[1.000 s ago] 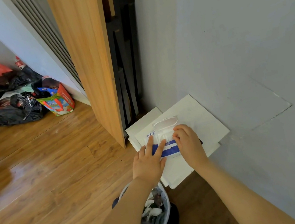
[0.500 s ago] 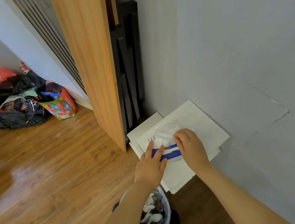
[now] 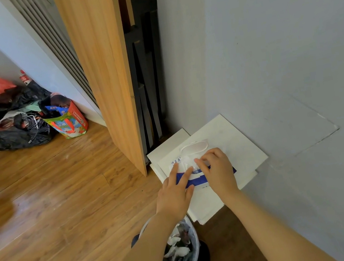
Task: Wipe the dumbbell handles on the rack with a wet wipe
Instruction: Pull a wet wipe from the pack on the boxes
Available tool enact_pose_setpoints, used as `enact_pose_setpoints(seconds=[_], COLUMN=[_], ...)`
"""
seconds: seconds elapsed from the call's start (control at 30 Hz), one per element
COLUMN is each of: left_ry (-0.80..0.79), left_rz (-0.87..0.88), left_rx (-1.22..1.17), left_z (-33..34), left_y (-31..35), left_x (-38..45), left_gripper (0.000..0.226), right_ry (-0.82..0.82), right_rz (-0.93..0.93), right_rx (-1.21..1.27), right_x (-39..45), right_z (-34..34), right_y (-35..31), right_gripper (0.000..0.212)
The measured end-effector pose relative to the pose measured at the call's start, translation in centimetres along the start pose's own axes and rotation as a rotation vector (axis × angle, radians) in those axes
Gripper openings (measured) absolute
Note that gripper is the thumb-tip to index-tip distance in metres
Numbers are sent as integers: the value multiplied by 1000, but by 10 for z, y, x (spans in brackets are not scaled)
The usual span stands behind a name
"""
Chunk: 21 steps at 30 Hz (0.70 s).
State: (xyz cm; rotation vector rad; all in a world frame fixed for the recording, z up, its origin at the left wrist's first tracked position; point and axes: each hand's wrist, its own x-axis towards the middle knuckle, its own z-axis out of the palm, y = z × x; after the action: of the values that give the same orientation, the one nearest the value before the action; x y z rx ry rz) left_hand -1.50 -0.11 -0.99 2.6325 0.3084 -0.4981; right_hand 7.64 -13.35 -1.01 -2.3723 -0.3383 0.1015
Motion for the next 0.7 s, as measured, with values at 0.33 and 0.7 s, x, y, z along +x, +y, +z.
enact_pose_setpoints(seconds=[0.33,0.7], left_ry=[20,180], left_rz=[1,40], left_rx=[-55,-227], left_z=[-2,-10], left_y=[0,-1], left_x=[-1,-3], left_gripper=[51,56], right_ry=[-82,-65], right_rz=[45,-45], right_rx=[-19,-64], right_x=[2,-5], right_z=[4,8], right_y=[2,6], right_gripper=[36,29])
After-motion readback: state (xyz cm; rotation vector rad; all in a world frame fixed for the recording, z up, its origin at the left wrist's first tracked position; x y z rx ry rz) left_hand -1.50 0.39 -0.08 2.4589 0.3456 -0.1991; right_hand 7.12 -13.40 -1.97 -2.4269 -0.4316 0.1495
